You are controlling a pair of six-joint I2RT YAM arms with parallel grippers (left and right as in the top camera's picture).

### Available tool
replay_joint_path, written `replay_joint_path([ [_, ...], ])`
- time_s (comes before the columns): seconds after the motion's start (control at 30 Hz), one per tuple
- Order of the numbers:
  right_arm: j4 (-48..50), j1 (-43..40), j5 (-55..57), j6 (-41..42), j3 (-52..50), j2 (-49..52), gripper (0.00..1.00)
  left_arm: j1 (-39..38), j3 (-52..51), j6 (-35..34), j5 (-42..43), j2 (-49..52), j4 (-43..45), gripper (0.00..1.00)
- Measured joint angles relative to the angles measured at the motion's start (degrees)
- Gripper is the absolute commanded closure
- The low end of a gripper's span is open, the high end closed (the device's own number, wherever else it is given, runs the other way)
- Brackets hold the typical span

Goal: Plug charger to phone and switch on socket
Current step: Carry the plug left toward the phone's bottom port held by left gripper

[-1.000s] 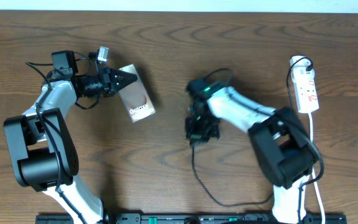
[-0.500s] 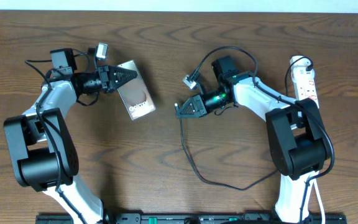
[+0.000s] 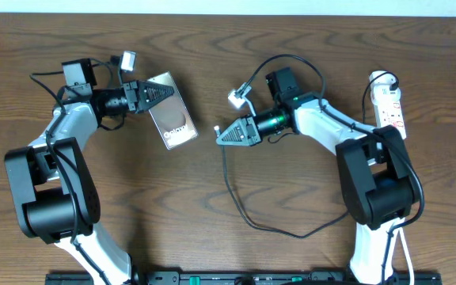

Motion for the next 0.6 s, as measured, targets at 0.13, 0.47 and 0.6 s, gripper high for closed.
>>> replay_joint_path([
  [0.13,3.1,2.5,-2.1,-0.4,0.0,0.0,0.99,0.0,0.0,-4.0,0.0,0.0,7.7,0.93],
  [0.47,8.5,5.5,-4.4,-0.5,0.0,0.0,0.99,0.0,0.0,-15.8,0.2,0.0,17.6,0.92],
  [0.6,9.9,5.6,-4.7,-2.0,0.0,0.0,0.99,0.0,0.0,-17.7,0.2,0.0,17.6,0.92],
])
